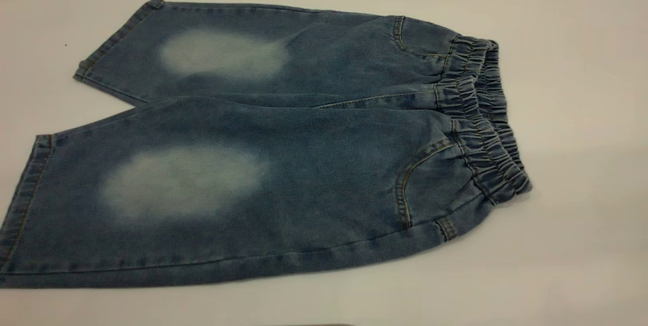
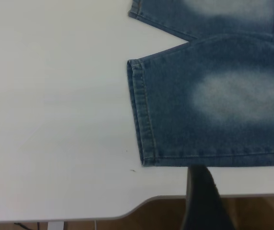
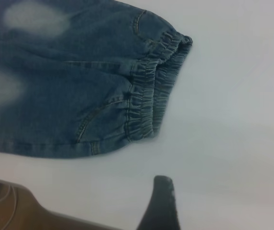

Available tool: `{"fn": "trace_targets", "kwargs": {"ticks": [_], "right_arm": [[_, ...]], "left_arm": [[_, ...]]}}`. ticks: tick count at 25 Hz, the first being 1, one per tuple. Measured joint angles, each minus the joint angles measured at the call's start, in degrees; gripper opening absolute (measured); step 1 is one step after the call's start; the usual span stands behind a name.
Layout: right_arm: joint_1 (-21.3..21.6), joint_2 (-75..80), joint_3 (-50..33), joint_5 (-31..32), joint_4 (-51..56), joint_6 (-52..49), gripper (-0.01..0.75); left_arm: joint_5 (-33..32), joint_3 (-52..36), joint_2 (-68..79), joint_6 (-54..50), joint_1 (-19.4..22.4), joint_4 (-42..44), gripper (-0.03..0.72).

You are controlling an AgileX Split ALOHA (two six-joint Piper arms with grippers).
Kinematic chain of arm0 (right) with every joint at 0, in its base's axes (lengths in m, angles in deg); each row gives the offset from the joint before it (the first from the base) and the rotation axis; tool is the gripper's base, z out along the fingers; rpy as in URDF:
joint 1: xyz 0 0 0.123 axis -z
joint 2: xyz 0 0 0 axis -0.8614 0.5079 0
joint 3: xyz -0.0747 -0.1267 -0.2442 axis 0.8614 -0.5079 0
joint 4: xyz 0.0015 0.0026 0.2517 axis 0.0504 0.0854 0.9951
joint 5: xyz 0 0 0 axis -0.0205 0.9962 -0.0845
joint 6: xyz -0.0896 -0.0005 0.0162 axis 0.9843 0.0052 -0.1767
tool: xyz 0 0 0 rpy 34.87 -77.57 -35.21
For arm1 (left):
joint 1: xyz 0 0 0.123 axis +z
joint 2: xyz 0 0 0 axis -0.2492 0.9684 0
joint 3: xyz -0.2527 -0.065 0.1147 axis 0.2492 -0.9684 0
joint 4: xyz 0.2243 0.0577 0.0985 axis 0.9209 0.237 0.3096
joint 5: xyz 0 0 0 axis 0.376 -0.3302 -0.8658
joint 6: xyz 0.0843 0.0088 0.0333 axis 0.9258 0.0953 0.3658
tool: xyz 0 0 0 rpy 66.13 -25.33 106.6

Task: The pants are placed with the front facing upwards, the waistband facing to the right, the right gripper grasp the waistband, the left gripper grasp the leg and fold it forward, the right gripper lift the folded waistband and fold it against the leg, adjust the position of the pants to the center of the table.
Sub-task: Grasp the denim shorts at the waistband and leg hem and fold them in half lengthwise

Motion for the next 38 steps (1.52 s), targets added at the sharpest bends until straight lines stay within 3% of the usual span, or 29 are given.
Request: {"fn": "trace_targets", "kwargs": {"ticks": [22, 30, 38], "right_arm": [[0.0, 0.0, 0.0, -0.54, 2.0, 0.37, 0.547], [0.0, 3.18, 0.19, -1.81, 2.65, -5.74, 0.547], [0.0, 23.22, 0.37, -13.7, 12.95, -2.25, 0.563]], "left_arm": [[0.0, 0.0, 0.0, 0.0, 0.0, 0.0, 0.377], [0.23, 1.33, 0.08, 0.05, 0.0, 0.0, 0.377], [2.98, 6.41, 18.75, 6.64, 0.0, -0.21, 0.39]]}}
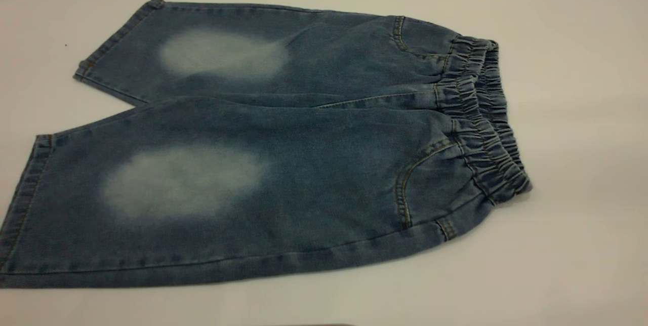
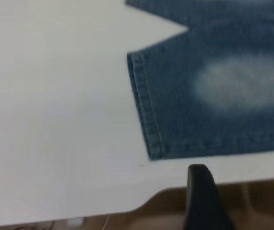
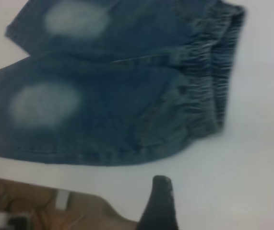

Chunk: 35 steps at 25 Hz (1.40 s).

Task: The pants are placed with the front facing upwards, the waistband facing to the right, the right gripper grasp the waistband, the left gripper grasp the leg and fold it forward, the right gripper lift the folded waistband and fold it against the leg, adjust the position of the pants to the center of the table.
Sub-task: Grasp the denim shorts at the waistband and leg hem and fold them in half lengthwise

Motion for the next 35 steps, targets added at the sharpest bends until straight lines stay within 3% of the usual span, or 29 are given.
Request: {"fn": "trace_targets", "kwargs": {"ticks": [8, 15, 22, 28, 35], "right_arm": [[0.0, 26.58, 0.0, -10.03, 10.98, 4.59, 0.598], [0.0, 46.33, 0.0, -20.92, 21.66, 13.78, 0.592], [0.07, 64.82, 0.23, -28.83, 39.63, 35.89, 0.59], [4.93, 76.64, 0.75, -25.39, 62.43, 63.12, 0.59], [14.93, 87.53, 1.02, -14.21, 74.81, 77.94, 0.589]], "left_arm": [[13.49, 1.96, 26.28, 10.23, -0.15, -6.59, 0.566], [21.79, 2.02, 40.16, 13.98, -4.72, -9.83, 0.587], [27.78, 2.02, 53.43, 14.2, -9.7, -10.06, 0.587], [29.39, 3.97, 62.08, 14.34, -14.21, -10.12, 0.587], [29.51, 8.02, 65.35, 14.43, -16.09, -10.06, 0.587]]}}
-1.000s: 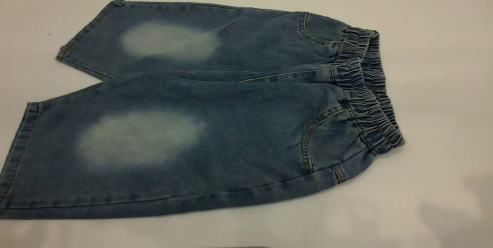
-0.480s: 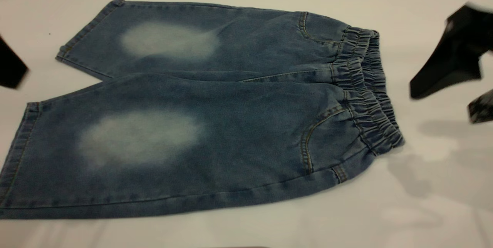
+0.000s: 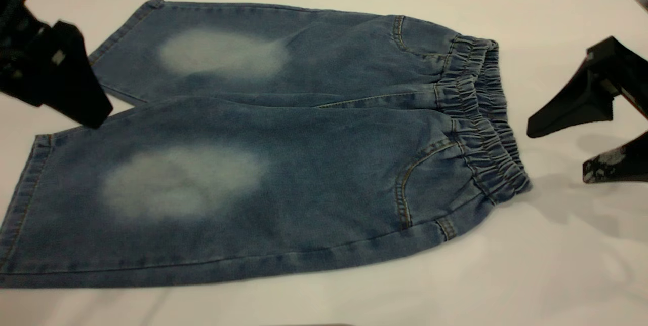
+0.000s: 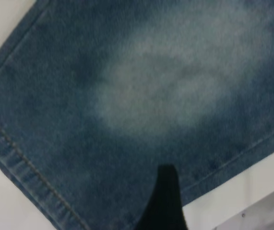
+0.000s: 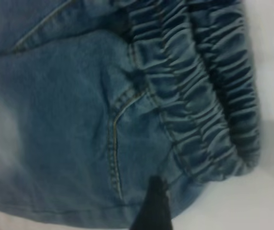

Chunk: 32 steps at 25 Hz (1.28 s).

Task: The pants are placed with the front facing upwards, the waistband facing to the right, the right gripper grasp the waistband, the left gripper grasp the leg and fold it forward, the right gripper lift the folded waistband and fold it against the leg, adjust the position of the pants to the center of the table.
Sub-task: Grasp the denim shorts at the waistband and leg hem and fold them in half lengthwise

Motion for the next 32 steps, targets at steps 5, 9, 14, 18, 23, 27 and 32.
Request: {"fn": "trace_targets", "kwargs": {"ticks": [5, 9, 14, 18, 23, 27, 32], "right_arm": [[0.66, 7.73, 0.24, 5.98, 5.34, 6.71, 0.589], [0.66, 11.47, 1.78, 7.53, 6.43, 9.01, 0.589], [0.66, 14.15, 4.5, 9.72, 6.57, 9.14, 0.589], [0.66, 15.89, 5.06, 12.03, 6.67, 9.14, 0.585], [0.66, 18.63, 5.29, 15.26, 6.51, 9.14, 0.564], [0.66, 20.87, 6.43, 17.89, 6.6, 10.35, 0.545], [0.66, 22.1, 8.96, 18.92, 6.39, 10.61, 0.507]], "left_arm": [[0.42, 0.39, 0.0, 0.31, -0.05, 0.0, 0.587], [0.47, 0.39, 0.0, 0.37, -0.05, 0.0, 0.587], [0.57, 0.39, 0.0, 0.37, -0.05, 0.0, 0.587], [0.63, 0.39, 0.0, 0.37, -0.05, 0.0, 0.587], [1.48, 0.39, 0.0, 0.37, -0.05, 0.0, 0.587], [1.66, 0.39, 0.0, 0.37, -0.05, 0.0, 0.587], [1.66, 0.39, 0.0, 0.37, -0.05, 0.0, 0.587]]}}
